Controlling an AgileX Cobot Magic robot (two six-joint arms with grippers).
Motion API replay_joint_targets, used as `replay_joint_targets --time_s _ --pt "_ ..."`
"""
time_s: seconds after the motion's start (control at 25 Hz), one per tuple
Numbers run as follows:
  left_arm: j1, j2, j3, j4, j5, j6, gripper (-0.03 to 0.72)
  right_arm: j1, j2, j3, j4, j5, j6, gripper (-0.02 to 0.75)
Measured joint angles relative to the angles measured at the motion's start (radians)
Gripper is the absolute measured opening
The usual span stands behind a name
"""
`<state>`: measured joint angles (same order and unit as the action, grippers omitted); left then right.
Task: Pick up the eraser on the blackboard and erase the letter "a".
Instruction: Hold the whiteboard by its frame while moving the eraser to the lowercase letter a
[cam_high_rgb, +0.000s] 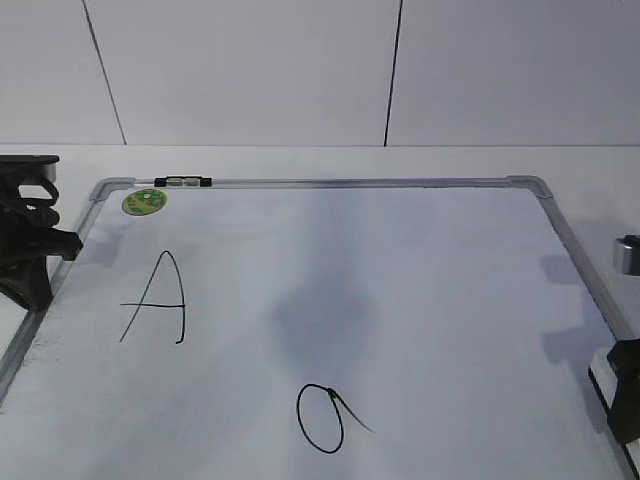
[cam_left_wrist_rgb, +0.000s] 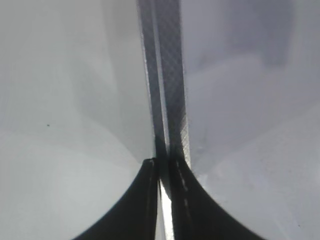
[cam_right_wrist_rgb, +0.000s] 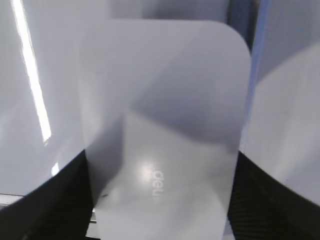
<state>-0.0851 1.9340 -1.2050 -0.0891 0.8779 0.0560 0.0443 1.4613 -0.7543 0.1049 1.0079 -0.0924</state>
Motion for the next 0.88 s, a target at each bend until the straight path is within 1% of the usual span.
replay_joint_targets --time_s 0.08,0.24,0.36,0.4,0.48,0.72,0.88 --pt "0.000 0.000 0.000 0.000 0.000 0.000 0.025 0.000 0.000 -0.002 0.007 0.004 0.000 0.551" --pt "0.000 0.000 0.000 0.000 0.000 0.000 0.025 0.000 0.000 -0.027 0.057 0.008 -0.008 0.551" --pt "0.000 0.000 0.000 0.000 0.000 0.000 0.025 0.033 0.000 -0.061 0.075 0.008 -0.024 0.551" --pt "0.000 0.000 0.000 0.000 0.000 0.000 0.025 0.054 0.001 -0.072 0.075 0.008 -0.025 0.551" --pt "0.000 0.000 0.000 0.000 0.000 0.000 0.025 0.123 0.002 -0.105 0.071 0.008 -0.012 0.551" --pt "0.000 0.000 0.000 0.000 0.000 0.000 0.025 0.347 0.069 -0.231 -0.012 0.008 0.108 0.551" --pt "0.000 0.000 0.000 0.000 -0.002 0.000 0.025 0.445 0.159 -0.306 -0.034 0.008 0.158 0.550"
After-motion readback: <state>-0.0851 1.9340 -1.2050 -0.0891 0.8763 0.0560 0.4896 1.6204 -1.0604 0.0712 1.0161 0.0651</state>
